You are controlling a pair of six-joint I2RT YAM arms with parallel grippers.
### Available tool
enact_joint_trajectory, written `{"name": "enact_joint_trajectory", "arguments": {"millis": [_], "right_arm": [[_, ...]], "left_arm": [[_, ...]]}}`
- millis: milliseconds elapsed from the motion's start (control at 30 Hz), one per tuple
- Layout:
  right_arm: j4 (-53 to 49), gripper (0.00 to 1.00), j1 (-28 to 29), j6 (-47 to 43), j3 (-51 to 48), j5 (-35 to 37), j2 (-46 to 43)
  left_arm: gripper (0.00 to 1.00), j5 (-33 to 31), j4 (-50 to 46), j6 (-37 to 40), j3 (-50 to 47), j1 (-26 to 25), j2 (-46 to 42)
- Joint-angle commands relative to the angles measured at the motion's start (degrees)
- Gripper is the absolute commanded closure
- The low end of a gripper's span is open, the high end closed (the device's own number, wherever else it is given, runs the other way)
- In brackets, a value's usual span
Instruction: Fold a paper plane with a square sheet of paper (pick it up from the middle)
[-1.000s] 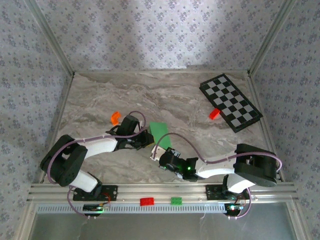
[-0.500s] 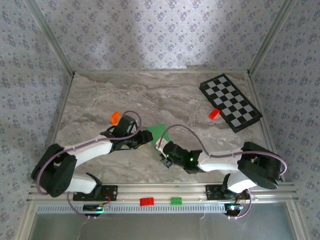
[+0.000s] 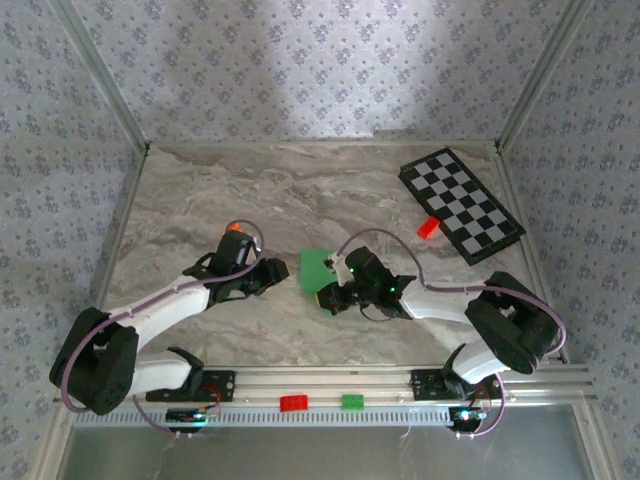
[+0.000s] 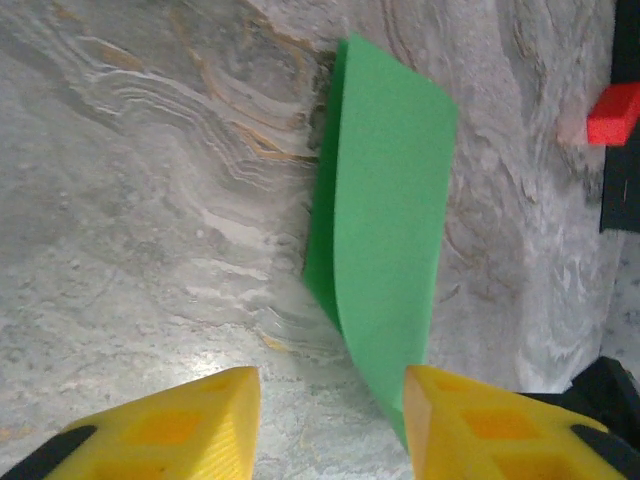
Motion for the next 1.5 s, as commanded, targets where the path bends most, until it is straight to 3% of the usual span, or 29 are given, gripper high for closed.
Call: {"name": "enact_joint_trajectory", "arguments": {"millis": [0,333,667,767,1000,1467], "right_arm": [[3.28,1.00,-0.09,3.32,0.50,-5.64,1.43],[7.31,1.00,0.68,4.46,-1.54,-8.47,3.49],[7.40,1.00,1.11,4.87,-2.70,-9.06,4.69],[8.36,1.00,1.19,5.36,-2.68,-9.11,5.12],[6.73,1.00,0.47,4.82,-2.05,-8.68,5.02],[-1.30,1.00,-6.67,1.29,-1.22,-5.59,3.38]], "left_arm": [[0.65,3.54,1.49,1.48,2.80,0.09,1.17],[0.75,9.28,0.82,6.71,12.28,-1.17,12.93],[0.85,7.11,-13.52,17.23,29.78,-3.31,29.70],[0.87,10.48,-10.50,15.95,30.95,-3.89,33.51],[0.95,6.17,-12.89,16.52,33.33,-5.80,40.02],[0.95,4.98,-12.50,16.23,30.45,-6.36,40.87]]}}
